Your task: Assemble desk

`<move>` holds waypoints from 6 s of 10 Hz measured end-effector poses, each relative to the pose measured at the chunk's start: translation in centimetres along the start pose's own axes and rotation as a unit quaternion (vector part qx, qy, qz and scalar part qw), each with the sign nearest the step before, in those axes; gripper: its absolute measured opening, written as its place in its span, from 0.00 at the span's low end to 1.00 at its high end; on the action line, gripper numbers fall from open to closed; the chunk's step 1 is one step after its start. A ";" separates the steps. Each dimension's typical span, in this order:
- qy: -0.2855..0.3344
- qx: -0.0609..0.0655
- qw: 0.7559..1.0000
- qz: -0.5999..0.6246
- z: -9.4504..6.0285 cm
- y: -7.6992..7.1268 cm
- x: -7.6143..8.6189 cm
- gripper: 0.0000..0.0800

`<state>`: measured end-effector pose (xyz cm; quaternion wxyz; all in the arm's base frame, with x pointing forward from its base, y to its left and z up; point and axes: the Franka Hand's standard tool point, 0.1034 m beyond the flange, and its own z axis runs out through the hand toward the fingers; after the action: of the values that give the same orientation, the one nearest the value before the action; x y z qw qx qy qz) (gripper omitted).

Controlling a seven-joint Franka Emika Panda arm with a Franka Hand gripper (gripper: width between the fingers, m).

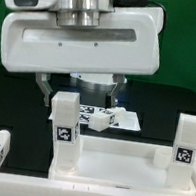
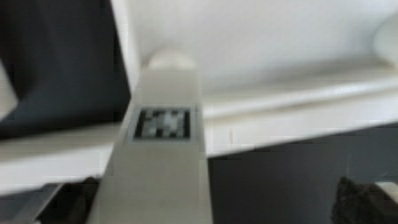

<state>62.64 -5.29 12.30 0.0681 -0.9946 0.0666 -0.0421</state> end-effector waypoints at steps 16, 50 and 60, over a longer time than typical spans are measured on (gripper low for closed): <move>0.021 0.015 0.776 0.630 1.1 0.4 0.2 0.36; 0.003 -0.004 0.962 0.272 0.6 0.3 -0.2 0.81; -0.006 -0.037 0.998 0.049 0.0 -0.4 0.7 0.35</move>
Offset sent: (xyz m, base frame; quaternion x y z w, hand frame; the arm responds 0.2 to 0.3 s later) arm 0.0000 0.0000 0.0000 0.0000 0.0000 0.0650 0.9979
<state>63.37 -5.01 12.36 0.0340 -0.9922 0.1164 -0.0300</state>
